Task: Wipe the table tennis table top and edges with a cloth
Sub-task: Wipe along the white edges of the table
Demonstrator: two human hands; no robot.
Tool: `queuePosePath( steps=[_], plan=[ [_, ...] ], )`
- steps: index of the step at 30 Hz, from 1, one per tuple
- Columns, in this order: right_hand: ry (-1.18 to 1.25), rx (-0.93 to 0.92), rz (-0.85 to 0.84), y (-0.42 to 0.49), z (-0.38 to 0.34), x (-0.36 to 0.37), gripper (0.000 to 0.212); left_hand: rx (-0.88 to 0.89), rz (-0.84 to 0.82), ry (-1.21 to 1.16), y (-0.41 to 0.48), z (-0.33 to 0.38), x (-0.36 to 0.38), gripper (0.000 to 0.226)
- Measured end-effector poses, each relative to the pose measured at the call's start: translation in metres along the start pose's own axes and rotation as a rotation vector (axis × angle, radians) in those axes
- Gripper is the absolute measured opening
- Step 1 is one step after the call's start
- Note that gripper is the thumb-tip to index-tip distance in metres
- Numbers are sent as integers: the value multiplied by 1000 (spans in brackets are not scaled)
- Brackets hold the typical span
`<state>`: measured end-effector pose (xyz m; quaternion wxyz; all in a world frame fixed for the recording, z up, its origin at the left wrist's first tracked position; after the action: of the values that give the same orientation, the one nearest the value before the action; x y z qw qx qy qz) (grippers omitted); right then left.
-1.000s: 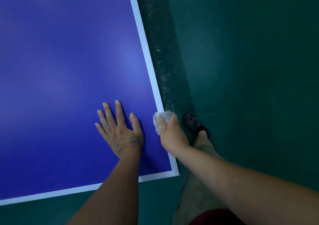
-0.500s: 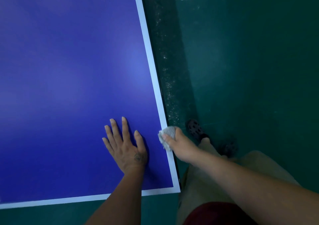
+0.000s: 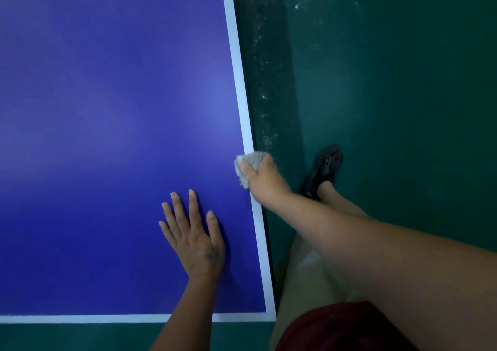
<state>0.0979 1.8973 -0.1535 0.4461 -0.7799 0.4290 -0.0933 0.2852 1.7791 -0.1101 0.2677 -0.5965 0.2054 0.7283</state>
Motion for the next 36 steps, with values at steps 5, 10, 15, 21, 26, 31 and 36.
queuePosePath(
  steps=[5,10,15,21,26,31,36],
  plan=[
    [-36,33,-135,-38,40,8,59,56,90,-210,126,62,3,58],
    [2,57,-190,-23,36,7,57,-54,73,6,273,131,34,71],
    [85,50,-172,16,-8,-1,46,-141,76,78,319,163,39,72],
    [171,52,-17,95,-89,-16,58,-174,65,78,320,165,33,67],
    [107,12,27,143,-142,-29,77,-184,88,87,320,164,33,66],
    [129,-12,-14,160,-158,-38,75,-186,91,89,322,165,33,65],
    [111,27,-63,112,-112,-25,80,-189,90,80,321,164,33,65]
  ],
)
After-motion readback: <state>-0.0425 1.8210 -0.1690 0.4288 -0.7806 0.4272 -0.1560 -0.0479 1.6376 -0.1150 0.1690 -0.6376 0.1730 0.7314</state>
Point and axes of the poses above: each hand's wrist, its own y-axis towards the middle knuckle, its own x-axis out of the palm, z = x × y, the point moved 8 cm from there along y, towards the middle knuckle, and after that the axes turned 7 degrees about z, right-handed, at the moved point
